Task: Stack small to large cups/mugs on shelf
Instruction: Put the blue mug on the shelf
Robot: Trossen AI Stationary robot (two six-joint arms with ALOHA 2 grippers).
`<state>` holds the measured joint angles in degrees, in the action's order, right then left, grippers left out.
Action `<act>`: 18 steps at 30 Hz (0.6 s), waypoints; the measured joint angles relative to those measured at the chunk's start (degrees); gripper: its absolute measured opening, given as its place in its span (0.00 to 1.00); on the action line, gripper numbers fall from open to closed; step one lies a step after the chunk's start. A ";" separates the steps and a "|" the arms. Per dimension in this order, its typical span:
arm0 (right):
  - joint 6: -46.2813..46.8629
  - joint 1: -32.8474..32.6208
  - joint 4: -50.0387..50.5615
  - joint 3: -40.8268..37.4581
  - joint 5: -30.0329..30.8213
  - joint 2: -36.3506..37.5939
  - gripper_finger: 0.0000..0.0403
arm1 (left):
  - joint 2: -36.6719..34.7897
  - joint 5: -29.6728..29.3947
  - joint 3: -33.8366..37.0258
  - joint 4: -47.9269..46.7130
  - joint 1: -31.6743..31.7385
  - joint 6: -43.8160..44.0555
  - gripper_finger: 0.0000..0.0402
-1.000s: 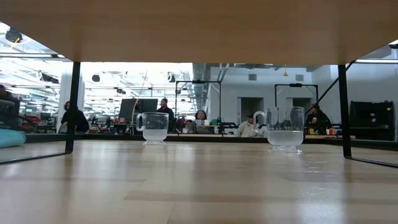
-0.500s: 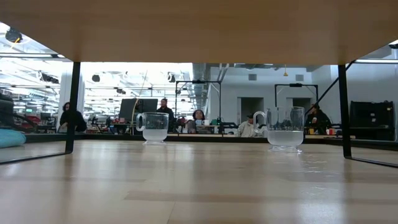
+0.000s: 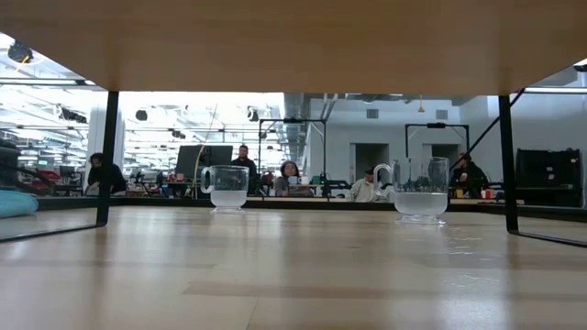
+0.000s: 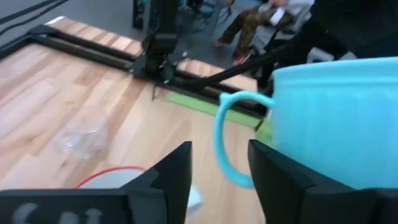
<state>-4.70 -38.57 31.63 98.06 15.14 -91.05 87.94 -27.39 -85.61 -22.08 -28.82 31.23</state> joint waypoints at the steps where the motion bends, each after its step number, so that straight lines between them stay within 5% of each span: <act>1: 0.33 -0.44 0.32 0.00 0.09 0.00 0.01 | 0.00 -0.17 -1.08 -1.86 0.00 0.01 0.38; 18: 15.45 -2.95 12.73 -0.07 -0.40 -3.93 0.00 | 0.00 0.54 -12.23 -19.19 -0.95 0.58 0.42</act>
<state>10.74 -41.52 44.36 97.99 14.74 -94.98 87.94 -26.85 -97.84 -41.27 -29.77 31.82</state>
